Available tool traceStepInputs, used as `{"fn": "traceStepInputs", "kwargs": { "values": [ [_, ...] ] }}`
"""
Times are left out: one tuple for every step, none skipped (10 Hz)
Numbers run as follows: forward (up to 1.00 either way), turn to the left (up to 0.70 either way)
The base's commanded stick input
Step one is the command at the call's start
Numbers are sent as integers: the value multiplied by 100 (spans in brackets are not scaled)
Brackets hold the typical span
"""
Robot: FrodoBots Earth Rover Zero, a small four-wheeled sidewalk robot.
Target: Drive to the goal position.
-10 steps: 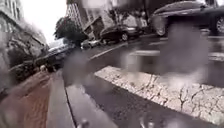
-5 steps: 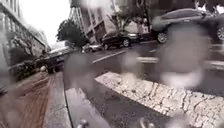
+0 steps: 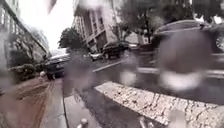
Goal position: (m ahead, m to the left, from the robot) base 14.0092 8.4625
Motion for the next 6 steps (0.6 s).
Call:
{"fn": "traceStepInputs", "kwargs": {
  "values": [
    [45,0],
    [45,0],
    [45,0],
    [45,0],
    [45,0],
    [45,0]
  ]
}}
